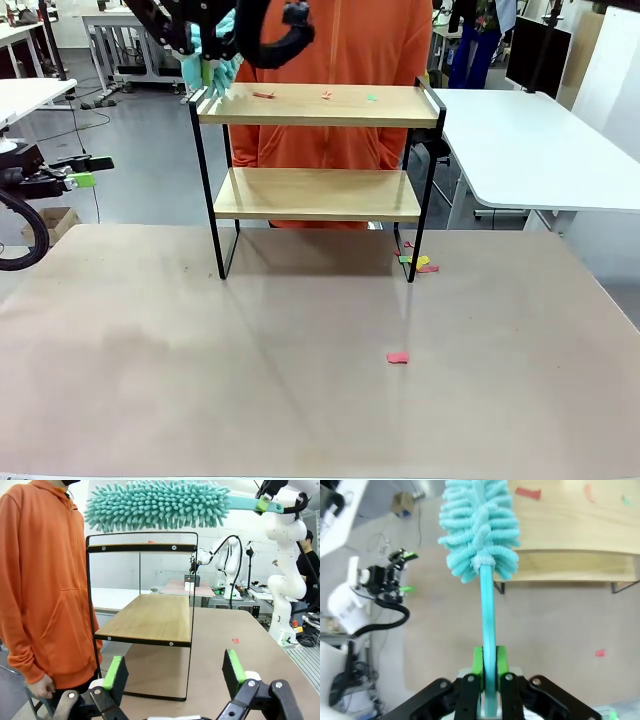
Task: Clean the shelf.
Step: Clean the specific section of the Shelf indicated by the human with the Duster.
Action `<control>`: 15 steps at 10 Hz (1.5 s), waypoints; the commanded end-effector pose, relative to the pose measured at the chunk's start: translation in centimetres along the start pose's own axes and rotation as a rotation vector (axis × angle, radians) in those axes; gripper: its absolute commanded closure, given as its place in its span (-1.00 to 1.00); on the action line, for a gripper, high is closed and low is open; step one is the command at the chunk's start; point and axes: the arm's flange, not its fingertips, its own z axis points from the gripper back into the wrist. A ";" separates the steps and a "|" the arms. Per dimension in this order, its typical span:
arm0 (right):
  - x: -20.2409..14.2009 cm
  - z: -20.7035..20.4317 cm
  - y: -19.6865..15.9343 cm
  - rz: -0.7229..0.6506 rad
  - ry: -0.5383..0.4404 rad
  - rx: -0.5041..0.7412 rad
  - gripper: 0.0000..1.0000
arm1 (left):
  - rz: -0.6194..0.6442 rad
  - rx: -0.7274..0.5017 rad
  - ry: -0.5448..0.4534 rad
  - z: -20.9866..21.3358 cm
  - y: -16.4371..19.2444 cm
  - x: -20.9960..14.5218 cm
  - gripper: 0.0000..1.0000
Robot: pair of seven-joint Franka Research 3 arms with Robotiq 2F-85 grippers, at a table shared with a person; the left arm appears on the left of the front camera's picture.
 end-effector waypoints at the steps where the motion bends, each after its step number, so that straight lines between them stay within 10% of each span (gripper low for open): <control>1: 1.2 0.5 1.4 -0.077 -0.040 -0.009 0.74 | -0.007 0.001 0.009 -0.1 -0.3 0.3 -1.00; 15: -0.2 -3.4 0.4 -0.046 0.049 -0.029 0.74 | -0.007 0.001 0.009 -0.1 -0.3 0.3 -1.00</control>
